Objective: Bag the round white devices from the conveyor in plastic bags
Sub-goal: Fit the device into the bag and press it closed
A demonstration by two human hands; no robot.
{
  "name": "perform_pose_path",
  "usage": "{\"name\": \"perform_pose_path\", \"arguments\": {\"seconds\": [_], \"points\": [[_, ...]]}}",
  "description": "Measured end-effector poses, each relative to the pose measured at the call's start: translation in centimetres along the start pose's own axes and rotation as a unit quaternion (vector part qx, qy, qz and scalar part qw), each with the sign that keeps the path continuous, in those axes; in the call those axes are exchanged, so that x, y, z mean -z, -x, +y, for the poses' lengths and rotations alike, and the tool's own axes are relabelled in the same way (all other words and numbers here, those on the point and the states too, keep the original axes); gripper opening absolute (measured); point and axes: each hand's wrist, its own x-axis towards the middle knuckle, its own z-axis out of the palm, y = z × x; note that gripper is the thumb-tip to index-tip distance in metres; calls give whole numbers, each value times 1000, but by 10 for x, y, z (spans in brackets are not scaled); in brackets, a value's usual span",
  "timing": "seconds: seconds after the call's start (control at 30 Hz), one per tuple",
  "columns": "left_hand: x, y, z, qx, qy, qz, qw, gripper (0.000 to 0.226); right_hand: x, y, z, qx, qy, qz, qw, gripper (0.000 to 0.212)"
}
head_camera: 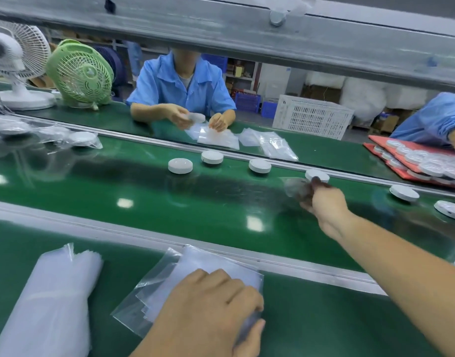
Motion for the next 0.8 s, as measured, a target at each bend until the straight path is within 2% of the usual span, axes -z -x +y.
{"name": "perform_pose_path", "arguments": {"seconds": [0.13, 0.2, 0.27, 0.37, 0.5, 0.57, 0.7, 0.73, 0.8], "points": [[-5, -1, -3, 25, -7, -26, 999, 18, -25, -26, 8, -15, 215, -75, 974, 21], [-5, 1, -5, 39, -2, -24, 999, 18, -37, -15, 12, 35, 273, -102, 956, 25], [-4, 3, -5, 48, 10, -23, 999, 17, -45, 9, 14, 93, 280, -126, 947, 15], [-1, 4, -4, 68, 21, -26, 997, 17, -41, 53, 20, 126, 290, -173, 933, 8], [2, 4, 0, 83, 23, -38, 996, 17, -14, 123, 33, 215, 323, -193, 901, 16], [3, 5, 1, 88, 22, -37, 995, 16, 4, 157, 41, 269, 334, -203, 880, 10], [2, 6, -1, 98, 24, -33, 994, 13, 28, 200, 60, 380, 389, -224, 809, 15], [2, 7, -2, 102, 23, -32, 994, 15, 30, 204, 63, 391, 396, -229, 799, 16], [2, 8, -2, 118, 26, -25, 992, 16, 29, 205, 64, 388, 396, -226, 801, 20]]}}
